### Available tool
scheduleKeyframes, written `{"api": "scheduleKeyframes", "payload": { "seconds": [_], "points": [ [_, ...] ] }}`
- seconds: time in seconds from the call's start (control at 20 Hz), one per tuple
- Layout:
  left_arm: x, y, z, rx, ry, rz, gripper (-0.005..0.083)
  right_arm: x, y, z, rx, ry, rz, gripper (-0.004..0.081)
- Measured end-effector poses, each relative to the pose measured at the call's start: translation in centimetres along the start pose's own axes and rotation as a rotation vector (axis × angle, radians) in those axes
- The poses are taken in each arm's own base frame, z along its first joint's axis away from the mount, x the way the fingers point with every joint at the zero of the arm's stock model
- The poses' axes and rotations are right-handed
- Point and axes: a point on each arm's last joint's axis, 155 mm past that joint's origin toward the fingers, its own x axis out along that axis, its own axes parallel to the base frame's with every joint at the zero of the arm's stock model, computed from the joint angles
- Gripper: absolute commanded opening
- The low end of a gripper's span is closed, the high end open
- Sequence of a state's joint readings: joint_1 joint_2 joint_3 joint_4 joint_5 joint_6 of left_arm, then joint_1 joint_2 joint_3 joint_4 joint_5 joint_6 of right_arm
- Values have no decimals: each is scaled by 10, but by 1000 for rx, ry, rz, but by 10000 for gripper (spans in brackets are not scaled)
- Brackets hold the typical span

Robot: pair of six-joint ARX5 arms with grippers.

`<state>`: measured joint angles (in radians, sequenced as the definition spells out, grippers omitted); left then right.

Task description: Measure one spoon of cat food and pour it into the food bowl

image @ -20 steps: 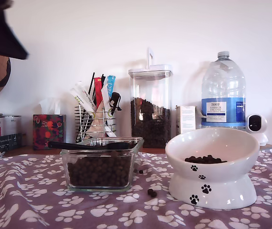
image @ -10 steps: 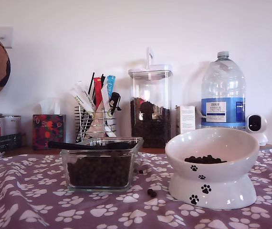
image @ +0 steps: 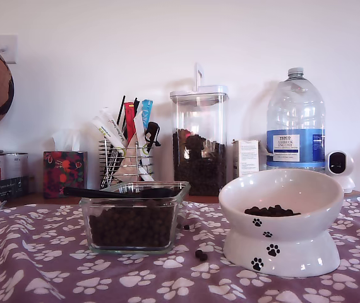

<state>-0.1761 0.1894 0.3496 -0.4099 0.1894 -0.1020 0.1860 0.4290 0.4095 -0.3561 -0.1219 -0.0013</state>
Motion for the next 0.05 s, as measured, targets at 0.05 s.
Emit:
{"api": "scheduleKeyframes", "payload": {
  "seconds": [0.05],
  "points": [
    [0,1,-8,-6,32,3,-24,0,0,-7,3,27,0,-10]
  ]
}}
